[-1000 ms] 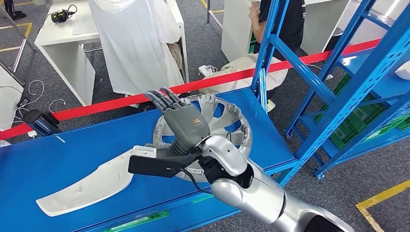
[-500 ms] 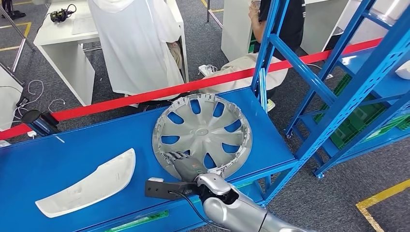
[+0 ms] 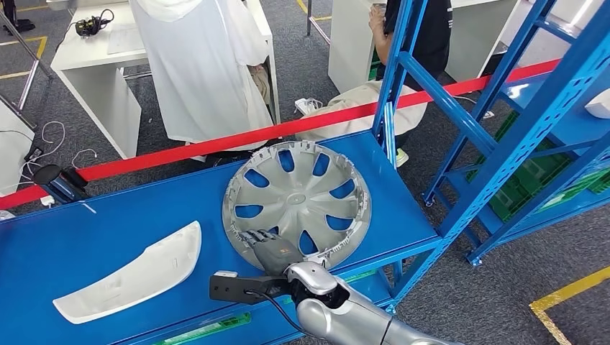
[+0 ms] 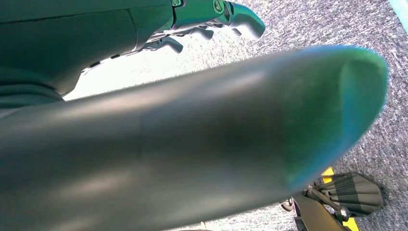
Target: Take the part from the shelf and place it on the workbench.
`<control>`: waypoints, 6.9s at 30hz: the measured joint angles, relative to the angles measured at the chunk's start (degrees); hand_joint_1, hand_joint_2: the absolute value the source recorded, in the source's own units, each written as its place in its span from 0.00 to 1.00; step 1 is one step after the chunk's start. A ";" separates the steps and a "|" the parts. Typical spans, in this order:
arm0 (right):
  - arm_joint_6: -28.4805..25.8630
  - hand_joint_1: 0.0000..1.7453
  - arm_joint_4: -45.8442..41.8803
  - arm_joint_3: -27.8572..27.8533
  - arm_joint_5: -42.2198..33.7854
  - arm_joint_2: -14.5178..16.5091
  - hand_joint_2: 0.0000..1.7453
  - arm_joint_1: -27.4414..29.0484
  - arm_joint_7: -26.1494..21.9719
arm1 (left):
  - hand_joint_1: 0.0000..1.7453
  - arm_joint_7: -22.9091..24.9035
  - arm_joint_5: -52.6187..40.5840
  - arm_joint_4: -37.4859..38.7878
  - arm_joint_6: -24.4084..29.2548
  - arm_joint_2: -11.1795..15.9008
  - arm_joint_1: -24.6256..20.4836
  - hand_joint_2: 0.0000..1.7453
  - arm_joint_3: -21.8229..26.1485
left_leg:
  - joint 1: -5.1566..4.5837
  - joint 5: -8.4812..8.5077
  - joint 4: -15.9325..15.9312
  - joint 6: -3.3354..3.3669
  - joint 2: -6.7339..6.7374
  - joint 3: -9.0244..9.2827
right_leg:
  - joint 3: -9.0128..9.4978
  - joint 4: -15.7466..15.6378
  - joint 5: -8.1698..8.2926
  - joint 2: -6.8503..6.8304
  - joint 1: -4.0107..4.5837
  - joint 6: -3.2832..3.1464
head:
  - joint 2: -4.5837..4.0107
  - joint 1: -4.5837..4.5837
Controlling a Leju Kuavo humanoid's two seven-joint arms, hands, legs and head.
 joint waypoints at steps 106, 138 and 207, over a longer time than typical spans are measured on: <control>-18.95 1.00 -37.74 -7.35 10.87 -3.62 1.00 -8.45 -7.48 | 0.00 -3.47 -2.49 0.00 0.69 -0.27 -0.74 1.00 3.29 | -0.02 0.28 0.01 0.01 -0.11 -0.67 | -0.51 0.03 0.28 -0.13 -0.02 0.11 | 0.01 0.00; -17.93 1.00 -36.89 -5.70 10.80 -3.64 1.00 -8.68 -5.33 | 0.00 -3.99 -2.23 0.00 0.42 -0.92 -0.70 1.00 4.04 | -0.03 0.28 0.01 0.01 -0.11 -0.67 | -0.52 0.03 0.28 -0.13 -0.02 0.11 | 0.00 0.00; -1.14 0.00 -3.77 -7.05 2.36 0.87 0.00 -7.50 -3.65 | 0.00 -2.62 -5.11 -0.04 -1.68 -0.90 -0.89 0.00 4.13 | -0.02 0.32 0.01 0.06 -0.11 -0.68 | -0.54 0.04 0.28 -0.15 -0.01 0.11 | 0.00 0.00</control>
